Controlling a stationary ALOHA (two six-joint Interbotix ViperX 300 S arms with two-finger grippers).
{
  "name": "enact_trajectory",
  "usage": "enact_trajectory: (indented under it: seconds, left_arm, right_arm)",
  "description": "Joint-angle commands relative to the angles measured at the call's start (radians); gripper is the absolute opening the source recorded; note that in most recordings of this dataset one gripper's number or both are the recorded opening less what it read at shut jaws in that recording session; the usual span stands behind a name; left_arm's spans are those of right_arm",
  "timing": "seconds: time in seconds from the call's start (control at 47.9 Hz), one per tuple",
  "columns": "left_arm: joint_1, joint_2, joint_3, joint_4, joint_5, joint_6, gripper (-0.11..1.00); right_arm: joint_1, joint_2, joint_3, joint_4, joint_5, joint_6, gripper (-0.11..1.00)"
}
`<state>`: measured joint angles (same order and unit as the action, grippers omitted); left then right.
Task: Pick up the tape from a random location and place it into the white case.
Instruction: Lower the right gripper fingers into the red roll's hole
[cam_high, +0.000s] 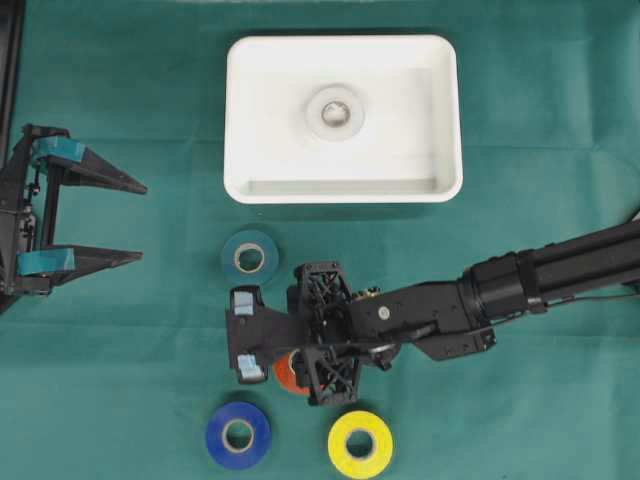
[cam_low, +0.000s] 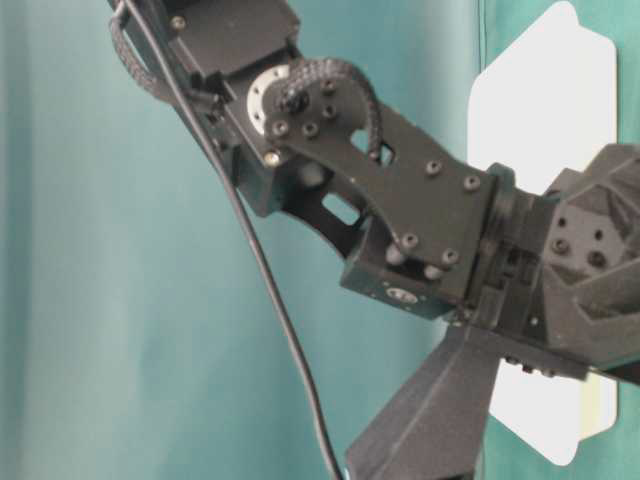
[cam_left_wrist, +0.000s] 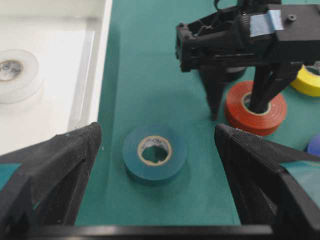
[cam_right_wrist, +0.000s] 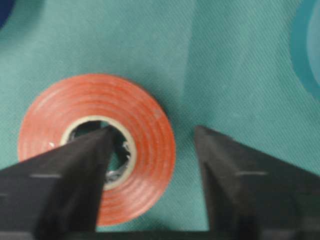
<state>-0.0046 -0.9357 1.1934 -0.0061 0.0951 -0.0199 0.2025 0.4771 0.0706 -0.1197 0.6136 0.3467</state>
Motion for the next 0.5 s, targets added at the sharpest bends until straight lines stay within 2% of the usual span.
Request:
enact_trajectory:
  seconds: [0.0,0.375,0.48]
  left_arm:
    - [-0.002,0.006,-0.012,-0.002,-0.003,-0.002,0.96]
    - [-0.002,0.006,-0.012,-0.002,0.003,-0.002,0.96]
    - [-0.002,0.006,-0.012,-0.002,0.003,-0.002,0.96]
  right_arm:
    - [-0.011,-0.014,-0.006,-0.012,-0.002,0.002,0.52]
    - [-0.011,-0.061,-0.006,-0.014,0.000,0.002,0.31]
    - [-0.009,-0.092,-0.008,-0.012,0.011,0.003,0.31]
